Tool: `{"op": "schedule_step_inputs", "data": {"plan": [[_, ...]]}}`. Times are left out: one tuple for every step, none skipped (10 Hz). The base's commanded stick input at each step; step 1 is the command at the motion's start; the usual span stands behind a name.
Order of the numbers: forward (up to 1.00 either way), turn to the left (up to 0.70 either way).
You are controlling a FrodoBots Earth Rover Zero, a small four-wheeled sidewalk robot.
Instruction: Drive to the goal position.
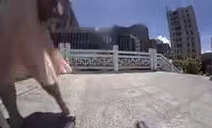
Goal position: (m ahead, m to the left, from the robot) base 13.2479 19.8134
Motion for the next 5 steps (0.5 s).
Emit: {"op": "schedule_step_inputs", "data": {"plan": [[0.45, 0.0], [0.45, 0.0], [0.45, 0.0], [0.45, 0.0], [0.45, 0.0]]}}
